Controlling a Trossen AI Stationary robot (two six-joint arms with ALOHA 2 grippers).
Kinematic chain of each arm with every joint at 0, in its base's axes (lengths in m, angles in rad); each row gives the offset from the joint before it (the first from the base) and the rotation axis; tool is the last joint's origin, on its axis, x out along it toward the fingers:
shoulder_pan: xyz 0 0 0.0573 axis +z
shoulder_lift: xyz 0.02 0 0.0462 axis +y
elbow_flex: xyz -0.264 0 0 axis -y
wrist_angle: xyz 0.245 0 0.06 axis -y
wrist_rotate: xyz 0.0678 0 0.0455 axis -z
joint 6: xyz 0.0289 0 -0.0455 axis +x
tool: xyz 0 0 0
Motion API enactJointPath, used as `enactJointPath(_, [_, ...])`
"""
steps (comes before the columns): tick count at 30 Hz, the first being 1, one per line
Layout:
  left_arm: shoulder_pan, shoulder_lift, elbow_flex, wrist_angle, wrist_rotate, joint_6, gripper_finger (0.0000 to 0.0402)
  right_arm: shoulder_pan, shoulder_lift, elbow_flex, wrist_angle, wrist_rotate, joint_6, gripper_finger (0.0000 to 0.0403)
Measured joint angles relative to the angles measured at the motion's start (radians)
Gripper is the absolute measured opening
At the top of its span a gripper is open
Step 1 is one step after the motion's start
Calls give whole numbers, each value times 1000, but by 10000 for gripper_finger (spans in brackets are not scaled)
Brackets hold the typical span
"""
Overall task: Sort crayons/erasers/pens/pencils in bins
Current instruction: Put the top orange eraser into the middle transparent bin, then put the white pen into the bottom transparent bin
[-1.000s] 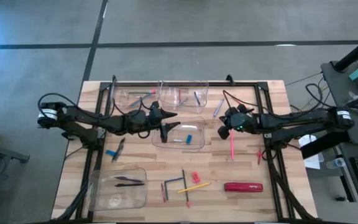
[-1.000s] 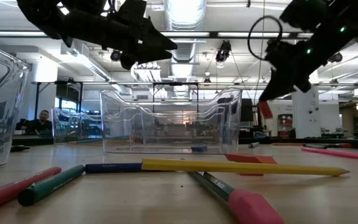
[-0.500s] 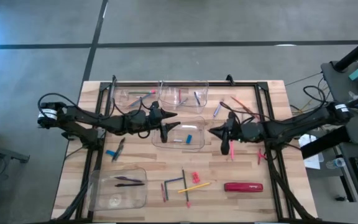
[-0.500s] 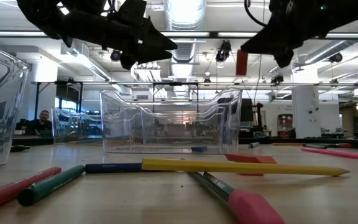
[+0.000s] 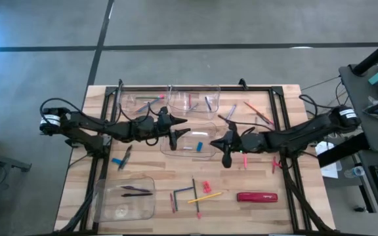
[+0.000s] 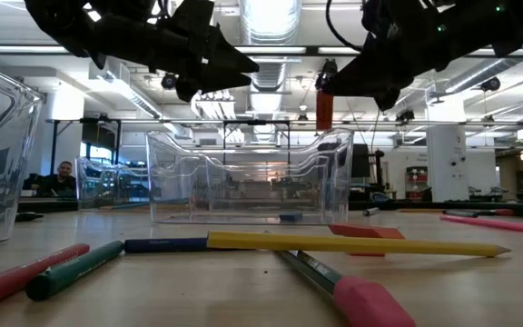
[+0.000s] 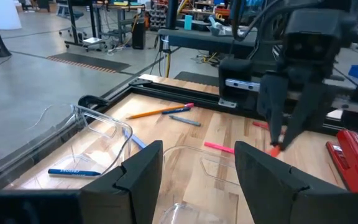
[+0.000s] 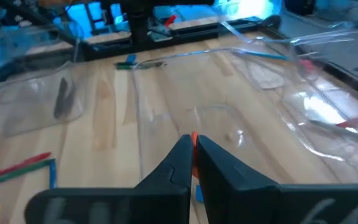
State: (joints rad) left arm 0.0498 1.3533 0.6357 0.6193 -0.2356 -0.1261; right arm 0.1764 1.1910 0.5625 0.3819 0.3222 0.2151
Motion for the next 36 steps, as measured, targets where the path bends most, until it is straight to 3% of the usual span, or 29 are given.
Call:
enactJointPath(5, [0, 0, 0, 0, 0, 0, 185, 0, 41, 28, -10, -17, -19, 50])
enactJointPath(12, [0, 0, -1, -1, 0, 0, 185, 0, 45, 36, -49, -17, -44, 164])
enactJointPath(17, [0, 0, -1, -1, 0, 0, 185, 0, -34, 36, -114, 3, -48, 233])
enactJointPath(20, [0, 0, -1, -2, 0, 0, 185, 0, -120, 35, -222, 77, -48, 257])
enactJointPath(26, [0, 0, -1, -3, 0, 0, 185, 0, -296, -27, -424, 363, 28, 268])
enactJointPath(30, [0, 0, -1, -1, 0, -1, 185, -12, -363, -101, -516, 574, 191, 258])
enactJointPath(36, [0, 0, -1, 0, 0, -2, 185, -110, -353, -156, -530, 611, 329, 239])
